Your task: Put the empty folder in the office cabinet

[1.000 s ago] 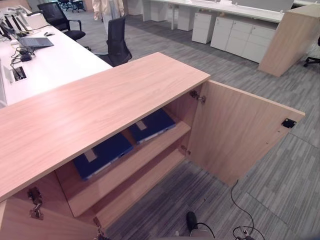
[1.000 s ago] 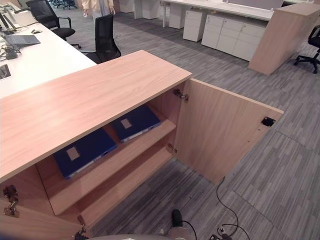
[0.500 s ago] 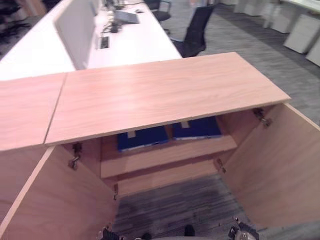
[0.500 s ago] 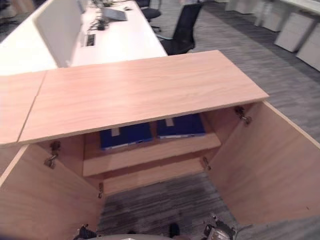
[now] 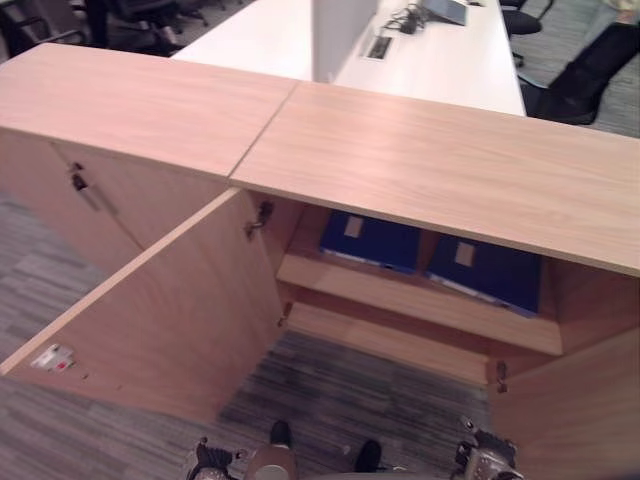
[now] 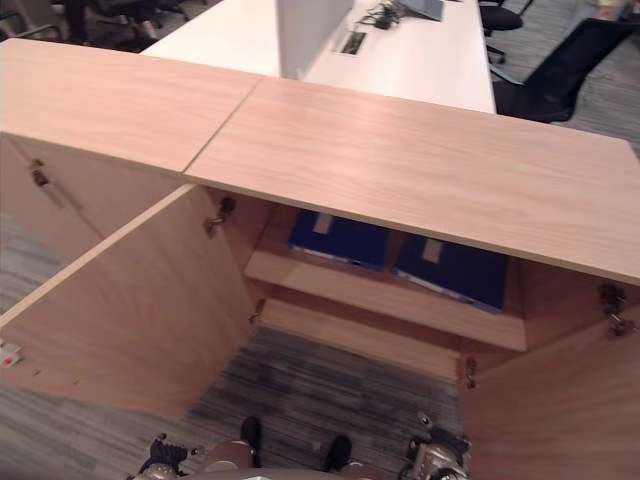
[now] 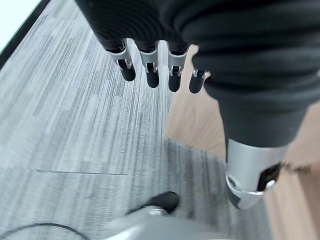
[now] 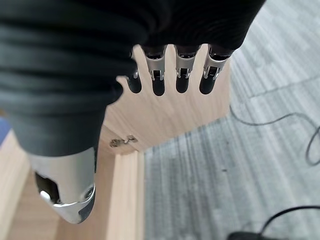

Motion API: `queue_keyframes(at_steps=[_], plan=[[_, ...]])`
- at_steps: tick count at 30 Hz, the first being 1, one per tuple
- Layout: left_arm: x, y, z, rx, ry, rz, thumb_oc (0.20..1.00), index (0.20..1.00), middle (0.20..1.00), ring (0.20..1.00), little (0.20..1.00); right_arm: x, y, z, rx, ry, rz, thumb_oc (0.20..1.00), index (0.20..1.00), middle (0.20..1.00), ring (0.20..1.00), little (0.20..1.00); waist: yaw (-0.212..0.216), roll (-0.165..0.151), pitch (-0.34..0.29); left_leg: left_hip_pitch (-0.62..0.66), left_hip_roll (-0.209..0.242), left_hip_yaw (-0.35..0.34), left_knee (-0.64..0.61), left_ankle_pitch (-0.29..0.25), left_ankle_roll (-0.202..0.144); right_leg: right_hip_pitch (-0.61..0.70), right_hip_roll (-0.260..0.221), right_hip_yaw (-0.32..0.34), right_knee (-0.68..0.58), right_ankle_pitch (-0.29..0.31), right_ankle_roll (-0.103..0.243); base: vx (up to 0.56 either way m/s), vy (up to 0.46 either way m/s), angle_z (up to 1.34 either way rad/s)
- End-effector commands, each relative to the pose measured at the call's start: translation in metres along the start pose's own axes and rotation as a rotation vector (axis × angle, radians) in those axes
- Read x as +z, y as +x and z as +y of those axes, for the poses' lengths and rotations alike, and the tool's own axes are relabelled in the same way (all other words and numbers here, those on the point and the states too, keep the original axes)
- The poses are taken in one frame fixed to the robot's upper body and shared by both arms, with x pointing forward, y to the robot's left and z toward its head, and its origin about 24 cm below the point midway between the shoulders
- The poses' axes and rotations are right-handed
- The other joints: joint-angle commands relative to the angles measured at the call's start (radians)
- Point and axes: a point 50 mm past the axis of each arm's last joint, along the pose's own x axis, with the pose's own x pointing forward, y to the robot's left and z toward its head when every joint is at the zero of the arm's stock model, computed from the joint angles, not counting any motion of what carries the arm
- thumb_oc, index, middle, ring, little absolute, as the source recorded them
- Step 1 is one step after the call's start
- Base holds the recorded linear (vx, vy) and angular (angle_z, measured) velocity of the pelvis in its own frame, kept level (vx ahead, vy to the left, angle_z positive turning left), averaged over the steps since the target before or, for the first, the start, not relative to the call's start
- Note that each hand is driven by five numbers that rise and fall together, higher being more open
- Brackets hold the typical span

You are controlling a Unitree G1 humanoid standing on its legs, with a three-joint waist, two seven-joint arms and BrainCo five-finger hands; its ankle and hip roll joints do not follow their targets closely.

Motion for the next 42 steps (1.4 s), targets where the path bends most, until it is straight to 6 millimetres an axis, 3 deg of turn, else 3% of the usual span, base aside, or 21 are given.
queue_keyframes(at_steps=[1, 4, 7, 9, 16, 23, 28, 31, 33, 36, 37, 38, 42], plan=[[0.01, 0.004, 0.008, 0.019, -0.087, -0.011, 1.0, 1.0, 1.0, 1.0, 1.0, 0.024, -0.003, 0.011, 0.012, 0.039, -0.051, 1.0, 1.0, 1.0, 1.0, 1.0, 0.024, -0.024, -0.028, 0.041, 0.08, -0.052, -0.03, 0.065, -0.066, 0.058, 0.001, 0.002, -0.031, -0.127, 0.069, 0.07, 0.01, 0.24], [0.013, 0.007, 0.015, 0.016, -0.18, -0.014, 1.0, 1.0, 1.0, 1.0, 1.0, 0.026, -0.001, 0.008, 0.003, 0.049, -0.049, 1.0, 1.0, 1.0, 1.0, 1.0, 0.026, -0.018, -0.039, 0.043, 0.081, -0.074, -0.023, 0.067, -0.072, 0.071, 0.001, -0.01, -0.032, -0.14, 0.061, 0.07, 0.036, 0.42], [0.017, 0.009, 0.021, -0.004, -0.296, -0.023, 1.0, 1.0, 1.0, 1.0, 1.0, 0.028, 0.002, 0.002, -0.006, 0.052, -0.041, 1.0, 1.0, 1.0, 1.0, 1.0, 0.041, -0.013, -0.035, 0.036, 0.048, -0.111, 0.068, -0.006, -0.057, 0.081, -0.02, -0.015, -0.03, -0.136, 0.056, 0.01, 0.087, 0.28], [0.02, 0.008, 0.022, -0.003, -0.317, -0.039, 1.0, 1.0, 1.0, 1.0, 1.0, 0.029, 0.003, -0.001, -0.016, 0.057, -0.038, 1.0, 1.0, 1.0, 1.0, 1.0, 0.044, -0.007, -0.031, 0.03, 0.04, -0.114, 0.076, -0.007, -0.056, 0.082, -0.028, -0.026, -0.028, -0.135, 0.056, -0.01, 0.135, 0.19], [0.015, 0.011, 0.038, 0.027, -0.378, -0.05, 1.0, 1.0, 1.0, 1.0, 1.0, 0.022, 0.008, -0.012, -0.026, 0.042, 0.0, 1.0, 1.0, 1.0, 1.0, 1.0, 0.06, 0.032, -0.086, 0.101, -0.022, -0.116, -0.072, 0.003, -0.046, 0.083, -0.079, -0.063, -0.032, -0.096, 0.093, 0.05, 0.195, 0.19], [0.011, 0.014, 0.061, 0.102, -0.433, -0.058, 1.0, 1.0, 1.0, 1.0, 1.0, 0.015, 0.008, -0.011, -0.007, -0.003, 0.007, 1.0, 1.0, 1.0, 1.0, 1.0, 0.076, 0.04, -0.098, 0.107, -0.054, -0.128, -0.094, -0.003, -0.037, 0.074, -0.1, -0.068, -0.033, -0.083, 0.11, 0.01, 0.075, 0.07], [0.026, 0.013, 0.082, 0.15, -0.488, -0.158, 1.0, 1.0, 1.0, 1.0, 1.0, 0.037, 0.006, -0.003, 0.012, -0.053, -0.065, 1.0, 1.0, 1.0, 1.0, 1.0, 0.103, 0.046, -0.06, 0.039, -0.022, -0.135, -0.096, 0.035, -0.057, -0.008, -0.067, -0.063, -0.033, -0.088, 0.098, -0.13, -0.092, 0.03], [0.035, 0.012, 0.091, 0.16, -0.534, -0.206, 1.0, 1.0, 1.0, 1.0, 1.0, 0.046, 0.006, -0.005, -0.004, -0.022, -0.083, 1.0, 1.0, 1.0, 1.0, 1.0, 0.113, 0.025, -0.034, -0.014, 0.007, -0.137, -0.095, 0.084, -0.076, -0.037, -0.039, -0.076, -0.033, -0.104, 0.092, -0.13, -0.155, 0.12], [0.04, 0.01, 0.094, 0.154, -0.54, -0.233, 1.0, 1.0, 1.0, 1.0, 1.0, 0.05, 0.007, -0.009, -0.017, 0.006, -0.087, 1.0, 1.0, 1.0, 1.0, 1.0, 0.115, 0.009, -0.016, -0.033, 0.022, -0.14, -0.049, 0.077, -0.071, -0.032, -0.028, -0.076, -0.033, -0.114, 0.088, -0.12, -0.149, 0.34], [0.038, 0.01, 0.096, 0.147, -0.554, -0.23, 1.0, 1.0, 1.0, 1.0, 1.0, 0.054, 0.007, -0.008, -0.014, 0.023, -0.1, 1.0, 1.0, 1.0, 1.0, 1.0, 0.128, -0.018, 0.007, -0.042, -0.014, -0.224, 0.072, -0.03, -0.056, -0.034, -0.035, -0.053, -0.033, -0.094, 0.084, -0.09, -0.042, 0.05], [0.038, 0.01, 0.096, 0.147, -0.554, -0.23, 1.0, 1.0, 1.0, 1.0, 1.0, 0.054, 0.007, -0.008, -0.014, 0.023, -0.1, 1.0, 1.0, 1.0, 1.0, 1.0, 0.128, -0.018, 0.007, -0.043, -0.014, -0.224, 0.073, -0.031, -0.056, -0.034, -0.035, -0.054, -0.033, -0.094, 0.085, -0.18, 0.125, -0.34], [0.034, 0.012, 0.097, 0.152, -0.565, -0.212, 1.0, 1.0, 1.0, 1.0, 1.0, 0.05, 0.009, -0.013, -0.019, 0.039, -0.091, 1.0, 1.0, 1.0, 1.0, 1.0, 0.11, -0.03, 0.007, -0.001, -0.016, -0.261, 0.151, -0.062, -0.048, -0.056, -0.06, -0.048, -0.033, -0.058, 0.086, -0.15, 0.127, -0.33], [0.036, 0.012, 0.097, 0.156, -0.572, -0.215, 1.0, 1.0, 1.0, 1.0, 1.0, 0.035, 0.014, -0.026, -0.055, 0.043, -0.047, 1.0, 1.0, 1.0, 1.0, 1.0, 0.071, -0.013, -0.01, 0.079, 0.017, -0.294, 0.132, -0.063, -0.059, -0.073, -0.063, -0.018, -0.033, -0.037, 0.095, -0.08, 0.211, -0.14]])
